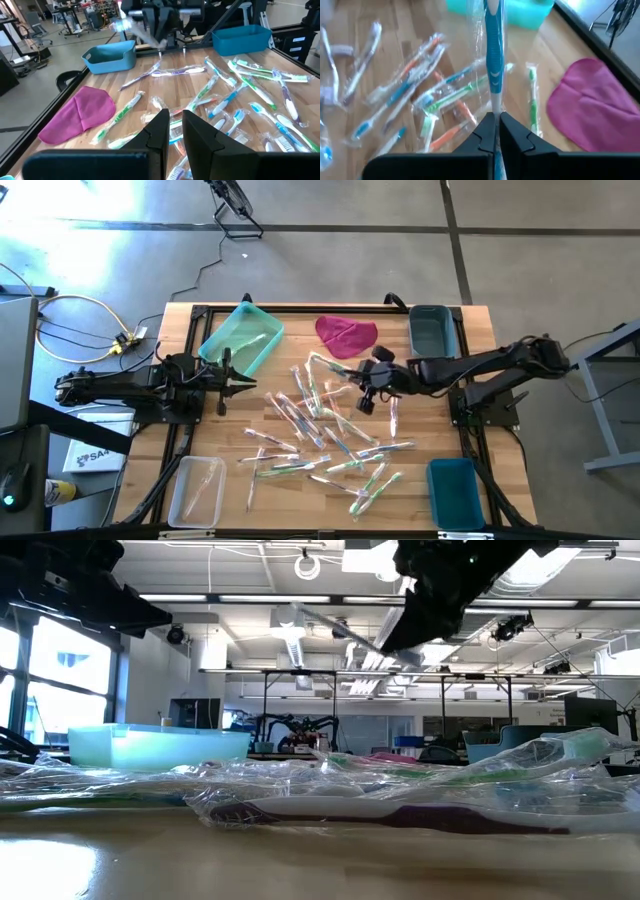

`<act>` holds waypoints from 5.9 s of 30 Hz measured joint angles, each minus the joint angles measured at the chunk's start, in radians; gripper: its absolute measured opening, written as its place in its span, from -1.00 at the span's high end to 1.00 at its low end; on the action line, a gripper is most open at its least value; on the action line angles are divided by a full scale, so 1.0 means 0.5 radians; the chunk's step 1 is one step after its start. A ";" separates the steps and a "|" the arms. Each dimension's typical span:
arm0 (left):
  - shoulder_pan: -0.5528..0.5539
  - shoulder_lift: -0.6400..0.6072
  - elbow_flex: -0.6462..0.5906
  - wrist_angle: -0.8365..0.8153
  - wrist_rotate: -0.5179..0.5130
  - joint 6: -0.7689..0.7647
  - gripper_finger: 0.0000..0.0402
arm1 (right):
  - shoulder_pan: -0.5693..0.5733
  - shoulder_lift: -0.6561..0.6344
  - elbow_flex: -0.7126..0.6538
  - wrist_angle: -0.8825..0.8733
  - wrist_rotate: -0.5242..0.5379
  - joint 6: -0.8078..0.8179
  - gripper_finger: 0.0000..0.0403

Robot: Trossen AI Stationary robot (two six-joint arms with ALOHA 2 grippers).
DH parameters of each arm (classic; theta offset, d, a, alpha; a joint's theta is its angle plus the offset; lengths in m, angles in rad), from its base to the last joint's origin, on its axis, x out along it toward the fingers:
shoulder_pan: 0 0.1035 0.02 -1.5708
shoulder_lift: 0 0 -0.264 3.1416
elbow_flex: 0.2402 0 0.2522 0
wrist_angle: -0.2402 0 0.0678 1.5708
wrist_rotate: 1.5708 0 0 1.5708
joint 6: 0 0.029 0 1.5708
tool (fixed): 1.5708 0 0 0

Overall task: Pick & Place Toothbrushes
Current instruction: Put the blue toothbrush to the light blue bin, then put the purple toothbrush to the dark blue bin bin

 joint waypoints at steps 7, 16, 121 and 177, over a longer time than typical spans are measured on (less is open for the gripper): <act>0.000 0.000 0.000 0.000 0.000 0.000 0.75 | 0.000 -0.076 0.002 0.002 0.130 0.003 0.98; 0.000 0.000 0.000 0.000 0.000 0.000 0.75 | -0.001 -0.073 0.002 -0.011 0.233 0.137 0.98; 0.000 0.000 -0.002 -0.046 -0.001 0.005 0.75 | -1.288 -0.157 0.002 -0.679 -0.768 0.330 0.62; 0.001 0.000 0.002 -0.216 -0.001 -0.258 0.75 | -0.271 -0.157 -0.269 -0.427 -0.433 1.230 0.63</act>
